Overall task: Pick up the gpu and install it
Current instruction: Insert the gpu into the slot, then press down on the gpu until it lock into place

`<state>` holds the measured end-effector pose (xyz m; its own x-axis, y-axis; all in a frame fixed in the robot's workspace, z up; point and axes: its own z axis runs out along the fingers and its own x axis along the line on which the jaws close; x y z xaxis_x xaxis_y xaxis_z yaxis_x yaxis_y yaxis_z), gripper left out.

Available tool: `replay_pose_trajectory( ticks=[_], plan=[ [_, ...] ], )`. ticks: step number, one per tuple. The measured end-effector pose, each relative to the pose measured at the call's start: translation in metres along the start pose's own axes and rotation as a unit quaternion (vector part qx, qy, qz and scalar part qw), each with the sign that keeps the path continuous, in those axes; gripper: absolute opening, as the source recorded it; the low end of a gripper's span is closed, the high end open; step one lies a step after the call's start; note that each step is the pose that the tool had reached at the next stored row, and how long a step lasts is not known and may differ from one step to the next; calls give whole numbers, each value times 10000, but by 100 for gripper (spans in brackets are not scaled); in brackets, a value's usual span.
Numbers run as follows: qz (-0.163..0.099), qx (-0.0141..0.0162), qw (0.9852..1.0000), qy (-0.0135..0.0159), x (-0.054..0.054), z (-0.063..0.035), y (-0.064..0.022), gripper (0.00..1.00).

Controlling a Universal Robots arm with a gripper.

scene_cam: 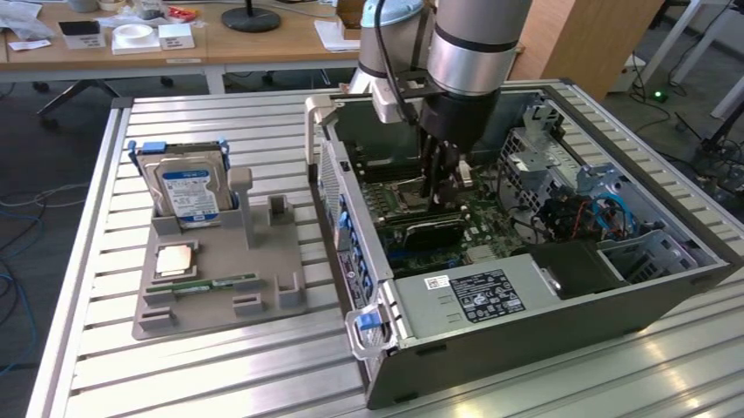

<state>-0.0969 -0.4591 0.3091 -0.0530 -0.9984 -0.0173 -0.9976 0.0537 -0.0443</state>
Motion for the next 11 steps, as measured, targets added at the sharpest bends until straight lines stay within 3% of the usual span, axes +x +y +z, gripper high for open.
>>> replay_pose_trajectory(
  ticks=[11],
  plan=[
    [0,0,10000,0,0,0,0,34]
  ],
)
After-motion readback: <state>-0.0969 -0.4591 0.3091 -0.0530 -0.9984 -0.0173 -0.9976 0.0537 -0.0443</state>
